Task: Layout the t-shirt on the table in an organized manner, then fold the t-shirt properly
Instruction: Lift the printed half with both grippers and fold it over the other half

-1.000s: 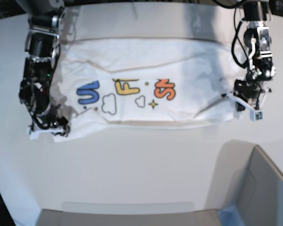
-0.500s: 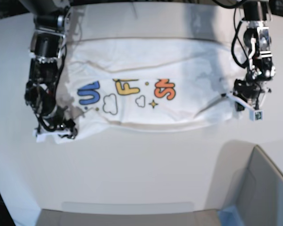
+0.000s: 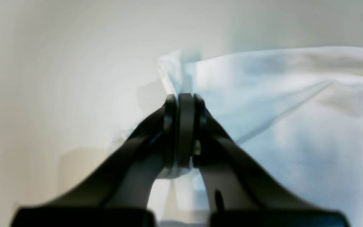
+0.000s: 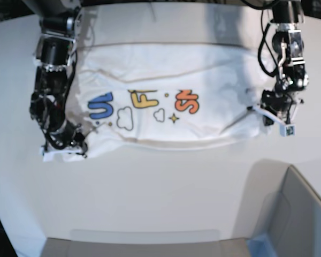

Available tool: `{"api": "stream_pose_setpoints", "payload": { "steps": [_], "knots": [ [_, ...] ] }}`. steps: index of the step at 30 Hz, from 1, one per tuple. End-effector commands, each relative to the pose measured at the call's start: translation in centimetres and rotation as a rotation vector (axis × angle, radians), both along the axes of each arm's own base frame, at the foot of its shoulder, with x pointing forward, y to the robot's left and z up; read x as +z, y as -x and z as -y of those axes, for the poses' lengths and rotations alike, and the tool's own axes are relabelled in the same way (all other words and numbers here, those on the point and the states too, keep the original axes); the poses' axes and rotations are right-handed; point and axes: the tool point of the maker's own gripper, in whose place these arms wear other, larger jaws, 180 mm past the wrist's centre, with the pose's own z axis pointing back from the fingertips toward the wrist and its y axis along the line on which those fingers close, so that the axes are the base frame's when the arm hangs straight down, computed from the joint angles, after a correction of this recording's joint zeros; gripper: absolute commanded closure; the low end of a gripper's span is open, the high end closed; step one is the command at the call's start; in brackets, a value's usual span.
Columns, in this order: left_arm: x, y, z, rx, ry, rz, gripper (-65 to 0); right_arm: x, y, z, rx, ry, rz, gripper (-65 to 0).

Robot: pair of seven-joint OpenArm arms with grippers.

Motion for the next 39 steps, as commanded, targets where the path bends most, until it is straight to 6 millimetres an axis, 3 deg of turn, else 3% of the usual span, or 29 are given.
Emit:
{"api": "stream_pose_setpoints", "payload": {
  "steps": [1, 7, 16, 23, 26, 31, 39],
  "knots": [
    [1.8, -1.1, -0.6, -0.002, -0.023, 0.056, 0.0, 2.6, -1.3, 0.4, 0.002, 0.010, 0.077, 0.0],
    [2.8, -2.0, -0.7, 0.004, -0.023, 0.084, 0.0, 3.8, -0.5, 0.1, 0.021, 0.026, 0.110, 0.0],
    [4.1, -1.2, -4.7, 0.176, 0.028, 0.146, 0.0, 6.2, 1.6, -0.6, 0.069, 0.063, 0.165, 0.0],
    [4.2, -1.1, -4.9, 0.180, 0.027, 0.149, 0.0, 7.0, 3.8, -1.0, 0.082, 0.086, 0.195, 0.0],
    [5.9, -1.5, -4.4, 0.161, 0.013, 0.195, 0.0, 6.9, 4.9, -1.4, 0.088, 0.037, 0.198, 0.0],
    [8.0, -1.3, -3.7, 0.132, -0.014, 0.244, 0.0, 6.9, 6.6, 0.6, 0.000, -0.033, 0.185, 0.0],
    [6.8, -0.4, -3.9, 0.133, -0.019, 0.209, 0.0, 7.9, 8.6, 2.3, -0.019, -0.036, 0.203, 0.0]
  ]
}}
